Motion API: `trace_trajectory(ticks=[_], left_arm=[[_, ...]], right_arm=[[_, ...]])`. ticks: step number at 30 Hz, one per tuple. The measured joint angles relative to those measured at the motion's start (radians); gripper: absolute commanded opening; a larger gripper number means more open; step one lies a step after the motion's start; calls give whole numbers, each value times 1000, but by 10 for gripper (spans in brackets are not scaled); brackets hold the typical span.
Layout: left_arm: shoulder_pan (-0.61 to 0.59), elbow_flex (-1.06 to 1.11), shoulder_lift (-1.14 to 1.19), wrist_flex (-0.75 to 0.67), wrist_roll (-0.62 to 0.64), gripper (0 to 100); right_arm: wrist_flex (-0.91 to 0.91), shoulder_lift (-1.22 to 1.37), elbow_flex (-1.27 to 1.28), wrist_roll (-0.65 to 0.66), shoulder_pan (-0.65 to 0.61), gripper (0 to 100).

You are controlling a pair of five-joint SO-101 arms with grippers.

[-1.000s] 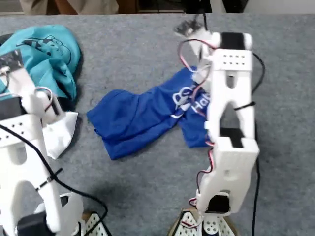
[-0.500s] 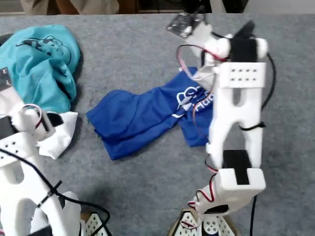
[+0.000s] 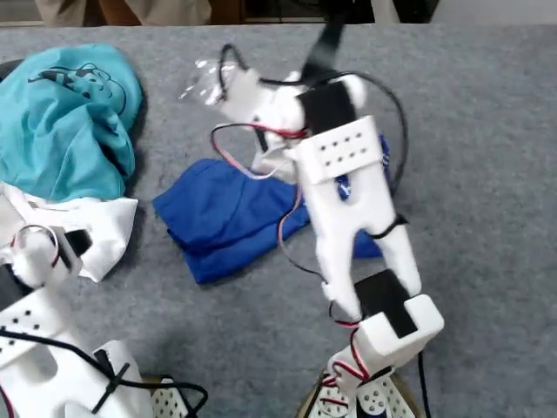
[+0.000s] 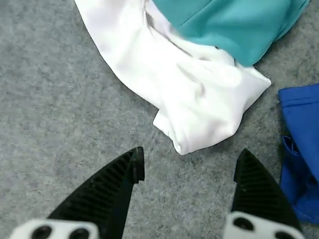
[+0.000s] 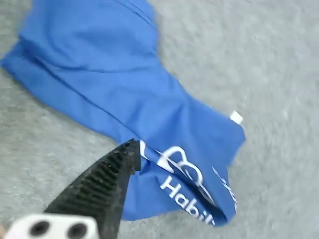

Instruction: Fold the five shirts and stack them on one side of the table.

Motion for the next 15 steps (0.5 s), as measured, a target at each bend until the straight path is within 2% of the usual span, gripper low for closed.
trace_trajectory(ticks=[2,8,10,12,15], left_arm=[[0,5,-25,0,0,294],[0,15,-68,0,0,294],[0,17,-69,0,0,294],[0,17,-71,0,0,294],[-25,17,-71,0,0,294]], right_arm=[[0,0,28,21,-34,796],[0,60,77,40,-80,359],[0,91,40,11,-109,239],[-8,123,-20,-29,-143,164],[-58,196,-117,-61,-190,145]])
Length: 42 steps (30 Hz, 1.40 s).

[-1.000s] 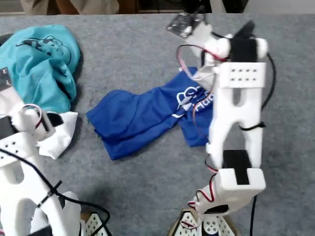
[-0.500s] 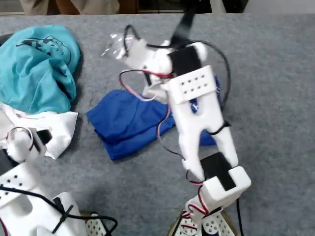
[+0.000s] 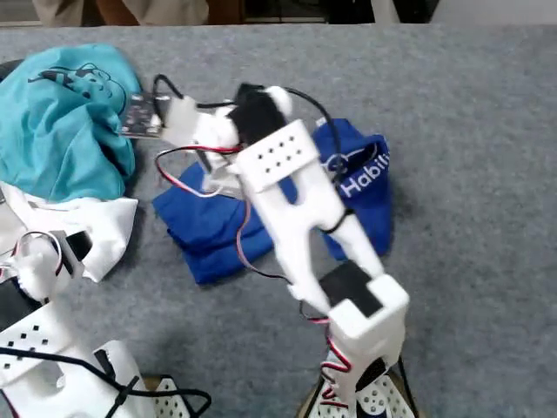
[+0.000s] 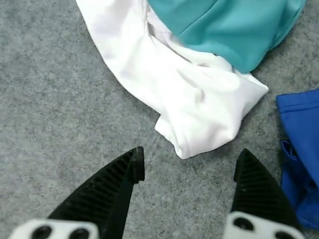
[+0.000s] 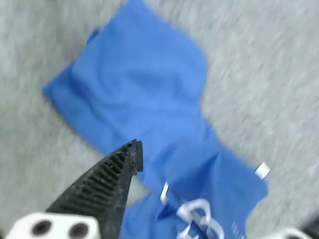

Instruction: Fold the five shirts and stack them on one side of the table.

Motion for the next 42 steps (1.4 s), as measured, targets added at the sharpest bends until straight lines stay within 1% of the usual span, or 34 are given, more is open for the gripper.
trace_trajectory(ticks=[5,10,16,19,22,24,27,29,32,38,40,42], left_arm=[[-114,11,-3,0,2,294],[-193,66,-3,0,0,294],[-226,103,-3,0,0,294],[-226,103,-3,0,0,294],[-226,103,-3,0,0,294],[-226,103,-3,0,0,294],[-226,103,-3,0,0,294],[-226,103,-3,0,0,294],[-226,103,-3,0,0,294],[-226,103,-3,0,0,294],[-226,103,-3,0,0,294],[-226,103,-3,0,0,294]], right_arm=[[-94,186,-120,-9,-84,145],[-123,422,-250,-20,-170,146],[-126,710,-522,-112,-193,146],[-126,821,-643,-121,-206,146],[-126,891,-710,-126,-209,148],[-126,907,-729,-143,-209,189],[-126,910,-743,-189,-209,293],[-138,914,-743,-232,-209,318],[-169,937,-740,-273,-207,281],[-184,957,-736,-284,-186,87],[-187,957,-736,-284,-178,65],[-187,957,-736,-284,-172,63]])
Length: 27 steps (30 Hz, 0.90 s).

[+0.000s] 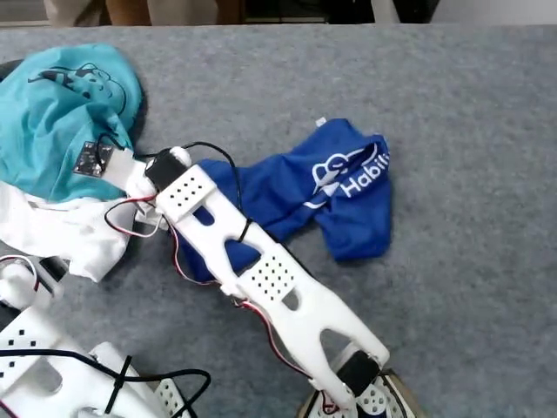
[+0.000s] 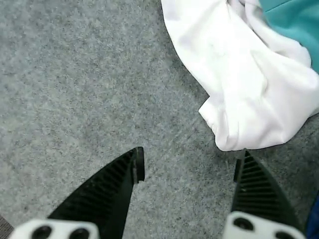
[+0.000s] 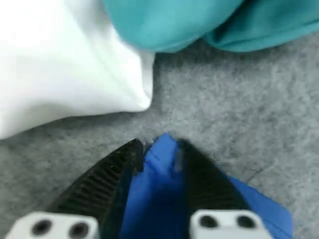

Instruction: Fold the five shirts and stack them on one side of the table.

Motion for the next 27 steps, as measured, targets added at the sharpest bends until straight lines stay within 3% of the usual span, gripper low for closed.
trace_trajectory(ticks=[7,15,27], left_arm=[[0,0,0,0,0,294],[0,0,0,0,0,294],[-5,-40,0,0,0,291]], right_arm=[[11,0,-35,0,46,1],[130,-37,-198,0,87,5],[195,-503,-210,0,219,3]])
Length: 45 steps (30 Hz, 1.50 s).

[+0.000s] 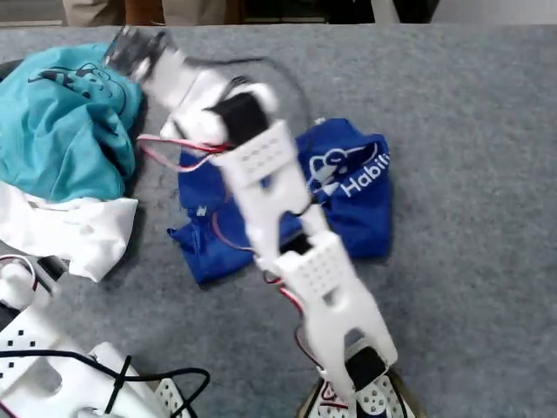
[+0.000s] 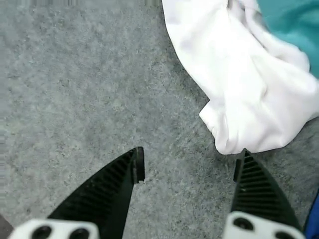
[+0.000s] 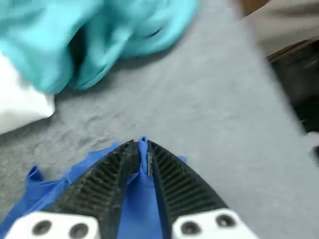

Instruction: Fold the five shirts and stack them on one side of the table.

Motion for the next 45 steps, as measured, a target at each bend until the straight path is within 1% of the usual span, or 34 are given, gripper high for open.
trace_trajectory(ticks=[3,6,9,13,17,19,21,24,28,34,37,41,43,45], left_arm=[[57,-61,0,3,0,290],[172,-129,0,63,0,290],[348,-173,0,130,3,290],[657,-178,2,147,69,292],[953,-130,3,55,95,293],[1063,-78,21,-14,95,292],[1143,-32,64,-77,95,291],[1201,18,175,-192,103,289],[1243,28,400,-351,104,289],[1332,-25,770,-493,104,276],[1373,-103,921,-520,104,202],[1404,-256,1105,-531,104,13],[1409,-353,1189,-529,104,29],[1407,-457,1257,-488,104,17]], right_arm=[[0,-138,0,0,69,3],[-17,-270,-2,0,147,3],[-80,-376,-6,0,253,3],[-164,-437,-15,0,420,3],[-189,-439,12,2,574,3],[-206,-434,58,20,638,3],[-235,-413,115,46,697,3],[-290,-359,196,54,781,3],[-333,-287,229,54,870,3],[-339,-210,232,61,939,3],[-339,-172,232,104,965,2],[-339,-150,232,138,1002,2],[-339,-150,232,153,1020,2],[-339,-150,232,167,1036,2]])
